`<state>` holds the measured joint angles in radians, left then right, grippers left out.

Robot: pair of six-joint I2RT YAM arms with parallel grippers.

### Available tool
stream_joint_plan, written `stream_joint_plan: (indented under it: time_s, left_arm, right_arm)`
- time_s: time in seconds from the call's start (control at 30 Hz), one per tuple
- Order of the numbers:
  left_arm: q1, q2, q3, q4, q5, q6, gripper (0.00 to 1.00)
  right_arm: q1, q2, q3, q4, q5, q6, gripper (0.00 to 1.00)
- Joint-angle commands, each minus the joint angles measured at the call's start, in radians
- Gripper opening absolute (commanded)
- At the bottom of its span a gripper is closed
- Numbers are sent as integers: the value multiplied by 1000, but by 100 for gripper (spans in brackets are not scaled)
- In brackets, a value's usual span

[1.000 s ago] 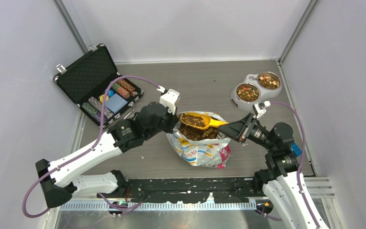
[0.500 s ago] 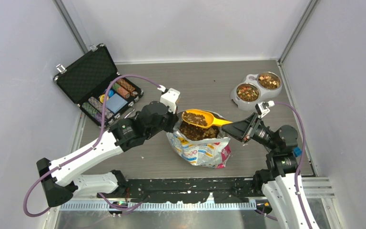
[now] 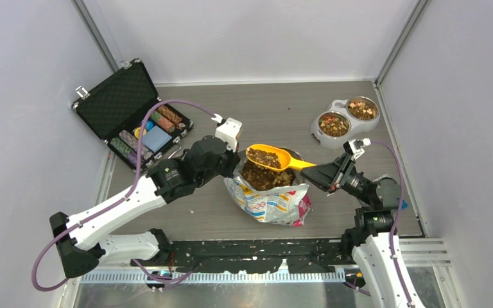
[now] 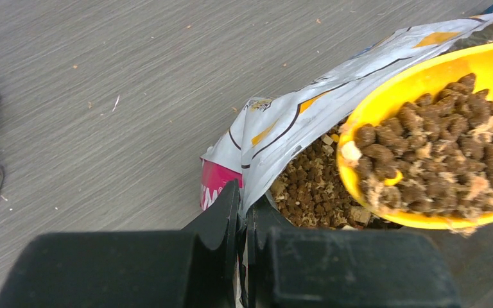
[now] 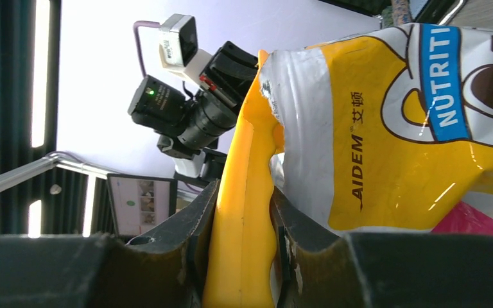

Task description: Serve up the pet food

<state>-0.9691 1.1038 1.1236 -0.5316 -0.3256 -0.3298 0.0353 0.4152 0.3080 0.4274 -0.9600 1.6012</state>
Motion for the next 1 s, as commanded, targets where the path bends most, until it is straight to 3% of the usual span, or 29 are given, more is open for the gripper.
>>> stream_joint_plan:
  time_s: [0.0, 0.5, 0.97]
  left_arm:
    - [6, -37, 45, 67, -70, 4, 0]
    - [6, -30, 63, 62, -64, 9, 0]
    - [6, -32, 73, 61, -47, 5, 0]
  right_arm:
    - [-8, 16, -14, 214, 1, 112, 5]
    - [-10, 45, -127, 598, 74, 332, 5]
    - [-11, 54, -107, 616, 84, 354, 5]
